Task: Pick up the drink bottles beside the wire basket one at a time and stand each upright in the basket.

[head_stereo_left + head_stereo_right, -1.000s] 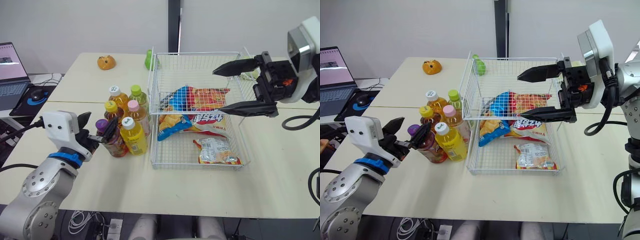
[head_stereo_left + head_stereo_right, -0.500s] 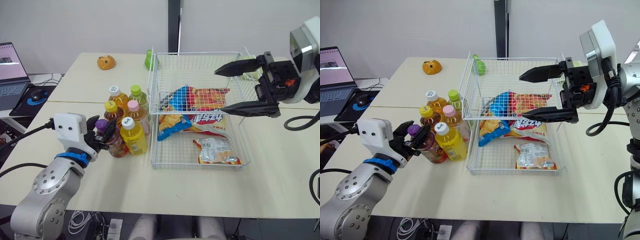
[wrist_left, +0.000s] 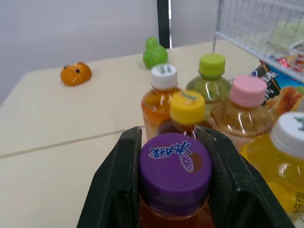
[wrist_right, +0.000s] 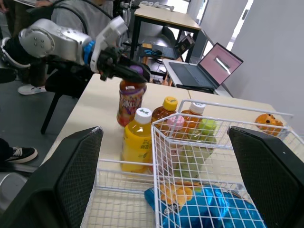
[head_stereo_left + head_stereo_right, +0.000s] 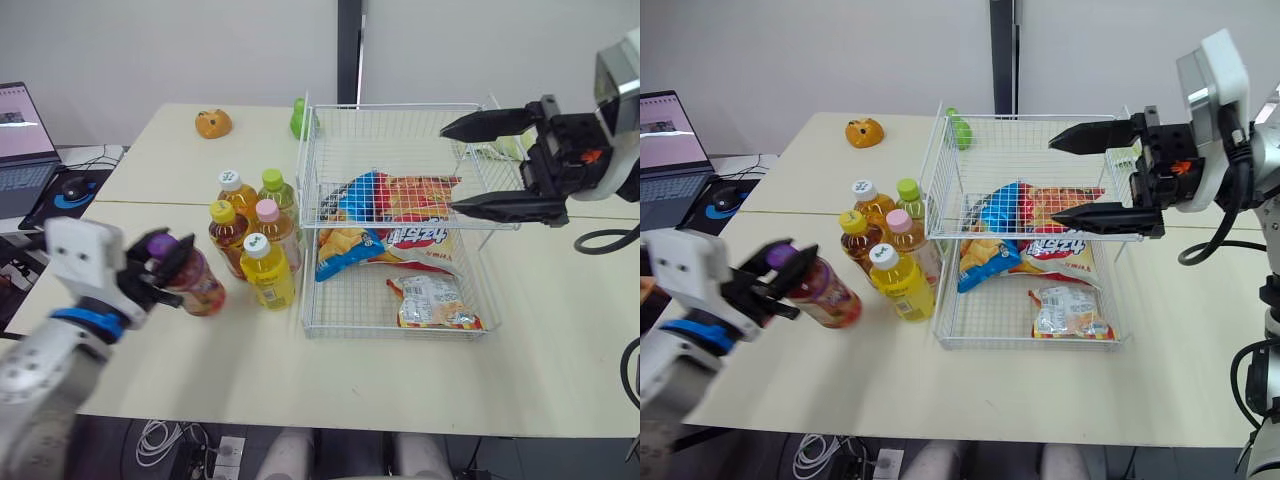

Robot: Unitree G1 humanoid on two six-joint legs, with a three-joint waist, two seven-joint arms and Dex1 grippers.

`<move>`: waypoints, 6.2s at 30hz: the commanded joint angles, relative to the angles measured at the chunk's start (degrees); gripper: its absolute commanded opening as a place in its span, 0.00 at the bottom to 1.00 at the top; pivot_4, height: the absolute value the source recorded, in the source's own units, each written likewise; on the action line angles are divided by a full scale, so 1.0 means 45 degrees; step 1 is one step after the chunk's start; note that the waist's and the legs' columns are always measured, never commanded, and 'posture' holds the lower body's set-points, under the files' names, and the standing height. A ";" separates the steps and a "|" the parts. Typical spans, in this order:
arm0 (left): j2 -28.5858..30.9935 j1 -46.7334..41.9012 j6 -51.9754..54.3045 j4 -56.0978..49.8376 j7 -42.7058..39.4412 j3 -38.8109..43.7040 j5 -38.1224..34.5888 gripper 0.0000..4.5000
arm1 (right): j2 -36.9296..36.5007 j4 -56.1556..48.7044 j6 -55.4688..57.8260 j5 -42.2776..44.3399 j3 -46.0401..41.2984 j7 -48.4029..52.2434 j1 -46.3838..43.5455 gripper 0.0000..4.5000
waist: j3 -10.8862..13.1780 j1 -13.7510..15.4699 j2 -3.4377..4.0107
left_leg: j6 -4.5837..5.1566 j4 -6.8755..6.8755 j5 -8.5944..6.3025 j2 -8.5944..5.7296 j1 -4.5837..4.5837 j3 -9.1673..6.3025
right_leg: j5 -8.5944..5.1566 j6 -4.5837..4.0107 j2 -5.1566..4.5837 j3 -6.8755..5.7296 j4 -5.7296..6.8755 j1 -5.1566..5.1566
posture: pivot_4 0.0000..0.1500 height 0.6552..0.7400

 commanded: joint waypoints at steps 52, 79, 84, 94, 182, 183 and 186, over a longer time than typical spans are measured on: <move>-1.0379 -2.4071 -0.8092 2.4446 -0.6182 -0.8943 0.8766 0.52 | -0.1613 -0.6405 0.1961 0.3731 -0.7377 -0.8234 0.6960 1.00 | 0.0058 -0.0354 -0.0065 | 0.0016 0.0251 0.0015 -0.0045 -0.0269 0.0073 | 0.0066 0.0092 0.0020 0.0023 0.0126 -0.0186 | 1.00 1.00; -0.0566 -1.4418 -0.0971 1.0033 -0.8782 -0.5516 0.6929 1.00 | -0.3113 -0.4548 0.0885 0.3157 -0.5400 -0.5361 0.6146 1.00 | 0.0050 -0.0497 -0.0044 | 0.0015 0.0379 0.0014 -0.0018 -0.0229 0.0020 | 0.0066 0.0085 0.0045 0.0084 0.0288 -0.0190 | 1.00 1.00; 0.0867 -1.0142 -0.0944 0.8563 -0.7786 -0.2738 0.6937 1.00 | -0.3238 -0.3602 0.0394 0.2733 -0.3774 -0.4161 0.4709 1.00 | 0.0048 -0.0454 -0.0039 | 0.0015 0.0375 0.0013 -0.0006 -0.0216 0.0028 | 0.0076 0.0068 0.0048 0.0091 0.0285 -0.0189 | 1.00 1.00; 0.0126 -0.3083 -0.1317 0.6334 -0.7577 0.0676 0.6095 1.00 | -0.2089 -0.2291 -0.0215 0.1687 -0.1277 -0.2590 0.2600 1.00 | 0.0046 -0.0304 -0.0036 | 0.0014 0.0364 0.0008 -0.0003 -0.0209 0.0021 | 0.0084 0.0049 0.0028 0.0082 0.0271 -0.0183 | 1.00 1.00; 0.2228 -1.7493 0.1274 1.0636 -0.4776 -0.6928 0.2249 0.30 | -0.1665 -0.2351 0.0453 0.0863 -0.2902 -0.2901 0.3001 1.00 | 0.0099 -0.0049 -0.0102 | 0.0006 0.0362 0.0010 -0.0003 -0.0256 0.0014 | 0.0091 0.0049 0.0063 0.0024 0.0229 -0.0184 | 1.00 1.00; 0.1836 -1.8419 0.0984 1.1322 -0.5097 -0.7500 0.2699 0.30 | -0.1735 -0.2470 0.0509 0.0883 -0.3150 -0.3045 0.3207 1.00 | 0.0101 -0.0053 -0.0104 | 0.0007 0.0360 0.0010 -0.0006 -0.0258 0.0018 | 0.0093 0.0052 0.0064 0.0024 0.0223 -0.0188 | 1.00 1.00; 0.0545 -2.0348 0.0353 1.3001 -0.5821 -0.8537 0.3626 0.30 | -0.1901 -0.2846 0.0737 0.0987 -0.3881 -0.3383 0.3826 1.00 | 0.0101 -0.0081 -0.0105 | 0.0006 0.0361 0.0011 -0.0010 -0.0266 0.0020 | 0.0094 0.0054 0.0060 0.0023 0.0229 -0.0192 | 1.00 1.00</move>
